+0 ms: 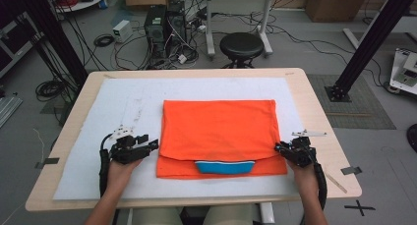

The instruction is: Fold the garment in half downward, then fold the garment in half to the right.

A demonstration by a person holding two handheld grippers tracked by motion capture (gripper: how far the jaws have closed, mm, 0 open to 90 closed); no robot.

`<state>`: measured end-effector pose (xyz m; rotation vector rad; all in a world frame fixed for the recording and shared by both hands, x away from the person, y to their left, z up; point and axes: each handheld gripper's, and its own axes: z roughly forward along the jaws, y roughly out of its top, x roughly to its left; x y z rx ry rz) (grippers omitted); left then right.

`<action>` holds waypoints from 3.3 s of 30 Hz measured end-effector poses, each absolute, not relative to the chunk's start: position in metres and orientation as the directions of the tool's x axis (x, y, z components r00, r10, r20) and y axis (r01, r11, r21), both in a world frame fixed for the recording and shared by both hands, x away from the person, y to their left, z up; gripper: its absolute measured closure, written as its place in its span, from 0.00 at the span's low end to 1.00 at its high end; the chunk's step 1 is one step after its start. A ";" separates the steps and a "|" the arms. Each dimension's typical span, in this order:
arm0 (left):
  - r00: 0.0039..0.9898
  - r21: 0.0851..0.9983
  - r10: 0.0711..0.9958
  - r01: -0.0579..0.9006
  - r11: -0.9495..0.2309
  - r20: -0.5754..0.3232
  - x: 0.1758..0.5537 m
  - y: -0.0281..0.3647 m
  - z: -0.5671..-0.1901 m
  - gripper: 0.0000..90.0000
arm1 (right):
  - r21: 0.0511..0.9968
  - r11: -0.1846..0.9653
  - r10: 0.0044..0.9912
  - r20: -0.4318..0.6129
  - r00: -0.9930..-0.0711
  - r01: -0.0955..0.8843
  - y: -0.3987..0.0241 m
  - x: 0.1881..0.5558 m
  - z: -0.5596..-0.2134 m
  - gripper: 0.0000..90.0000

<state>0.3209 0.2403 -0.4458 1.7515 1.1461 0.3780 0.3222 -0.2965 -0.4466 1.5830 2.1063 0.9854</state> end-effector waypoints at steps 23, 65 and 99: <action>0.570 0.902 0.792 0.428 -0.059 -0.218 0.325 0.240 -0.442 0.30 | 0.832 0.169 0.888 0.104 -0.447 0.529 -0.302 0.312 -0.434 0.27; 0.603 0.894 0.776 0.431 -0.125 -0.182 0.321 0.217 -0.437 0.24 | 0.861 0.147 0.928 0.051 -0.369 0.488 -0.294 0.308 -0.423 0.24; 0.585 0.888 0.784 0.449 -0.101 -0.207 0.318 0.224 -0.434 0.24 | 0.873 0.137 0.932 0.047 -0.360 0.468 -0.300 0.299 -0.424 0.24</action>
